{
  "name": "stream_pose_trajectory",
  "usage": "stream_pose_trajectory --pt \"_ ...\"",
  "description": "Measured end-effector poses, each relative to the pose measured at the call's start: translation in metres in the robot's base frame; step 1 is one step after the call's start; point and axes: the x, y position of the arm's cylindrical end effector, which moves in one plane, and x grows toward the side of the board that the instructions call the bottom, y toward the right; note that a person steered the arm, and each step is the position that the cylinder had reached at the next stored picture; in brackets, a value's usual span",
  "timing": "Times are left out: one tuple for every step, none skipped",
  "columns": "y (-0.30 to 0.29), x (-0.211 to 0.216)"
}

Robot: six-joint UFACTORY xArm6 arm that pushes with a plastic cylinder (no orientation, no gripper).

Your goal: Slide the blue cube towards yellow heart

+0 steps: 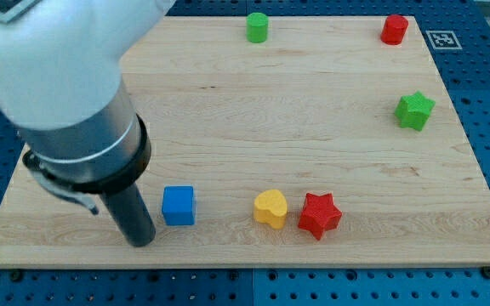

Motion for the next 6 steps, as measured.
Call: stream_pose_trajectory --pt "0.000 -0.006" --pt "-0.003 -0.007" --pt "-0.003 -0.017" --pt "-0.003 -0.017" --pt "0.004 -0.020" --pt "0.025 -0.027"
